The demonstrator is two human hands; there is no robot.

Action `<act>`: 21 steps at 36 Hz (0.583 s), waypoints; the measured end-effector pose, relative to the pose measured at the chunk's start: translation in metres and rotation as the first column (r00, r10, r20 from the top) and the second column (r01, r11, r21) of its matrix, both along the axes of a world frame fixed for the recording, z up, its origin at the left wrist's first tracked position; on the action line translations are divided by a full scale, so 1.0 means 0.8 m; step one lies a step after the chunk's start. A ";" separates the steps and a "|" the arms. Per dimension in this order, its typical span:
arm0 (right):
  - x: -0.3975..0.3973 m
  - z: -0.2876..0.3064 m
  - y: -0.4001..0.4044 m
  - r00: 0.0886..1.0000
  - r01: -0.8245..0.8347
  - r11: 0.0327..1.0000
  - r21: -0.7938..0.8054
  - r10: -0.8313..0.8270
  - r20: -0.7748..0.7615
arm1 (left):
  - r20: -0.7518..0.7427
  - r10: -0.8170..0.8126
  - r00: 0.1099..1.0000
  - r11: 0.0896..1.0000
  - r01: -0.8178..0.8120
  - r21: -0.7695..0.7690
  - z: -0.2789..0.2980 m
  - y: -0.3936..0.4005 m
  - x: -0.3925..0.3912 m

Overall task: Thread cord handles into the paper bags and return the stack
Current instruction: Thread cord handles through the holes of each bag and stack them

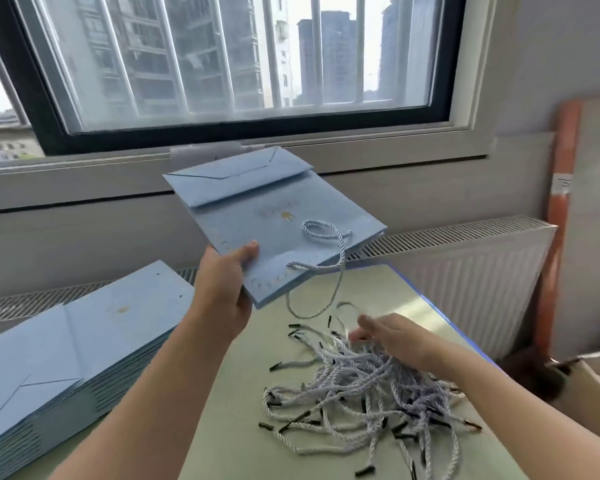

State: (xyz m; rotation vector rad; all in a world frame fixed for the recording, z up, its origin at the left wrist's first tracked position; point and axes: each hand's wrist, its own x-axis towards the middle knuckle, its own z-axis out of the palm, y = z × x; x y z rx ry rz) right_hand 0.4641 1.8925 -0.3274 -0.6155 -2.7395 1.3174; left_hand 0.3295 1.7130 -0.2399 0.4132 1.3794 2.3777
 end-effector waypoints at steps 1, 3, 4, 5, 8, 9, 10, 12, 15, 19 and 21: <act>0.005 -0.002 -0.001 1.000 -0.025 0.999 0.030 0.024 0.011 | -0.007 -0.005 1.000 1.000 0.006 0.006 0.004 0.005 -0.002; 0.019 0.002 -0.006 0.996 -0.088 0.986 0.139 0.084 0.035 | -0.011 -0.012 1.000 1.000 0.012 0.014 0.008 0.014 -0.005; 0.026 0.006 -0.009 0.991 -0.130 0.973 0.193 0.123 0.049 | -0.010 -0.015 1.000 1.000 0.015 0.015 0.009 0.018 -0.007; 0.032 0.010 -0.013 0.985 -0.169 0.960 0.224 0.160 0.058 | -0.002 -0.020 1.000 1.000 0.020 0.015 0.010 0.022 -0.008; 0.046 0.018 -0.023 0.956 -0.294 0.923 0.249 0.286 0.069 | 0.037 -0.039 0.999 0.999 0.038 0.017 0.008 0.031 -0.014; 0.049 0.018 -0.027 0.941 -0.339 0.910 0.240 0.330 0.080 | 0.044 -0.045 0.998 0.999 0.044 0.015 0.007 0.034 -0.015; 0.051 0.018 -0.031 0.924 -0.382 0.898 0.217 0.371 0.090 | 0.048 -0.050 0.998 0.999 0.049 0.011 0.006 0.037 -0.017; 0.053 0.022 -0.039 0.895 -0.445 0.874 0.197 0.428 0.125 | 0.051 -0.054 0.997 0.999 0.054 0.000 0.002 0.042 -0.019; 0.054 0.034 -0.033 0.915 -0.399 0.906 0.140 0.385 0.118 | 0.037 -0.065 0.997 0.997 0.066 -0.030 -0.003 0.049 -0.021; 0.034 0.041 0.021 0.975 0.105 0.994 -0.032 -0.109 -0.194 | 0.017 -0.107 0.994 0.993 0.107 -0.045 -0.009 0.061 -0.021; 0.018 0.048 0.054 0.844 0.338 0.867 -0.366 -0.451 -0.290 | 0.012 -0.112 0.994 0.992 0.112 -0.049 -0.011 0.070 -0.023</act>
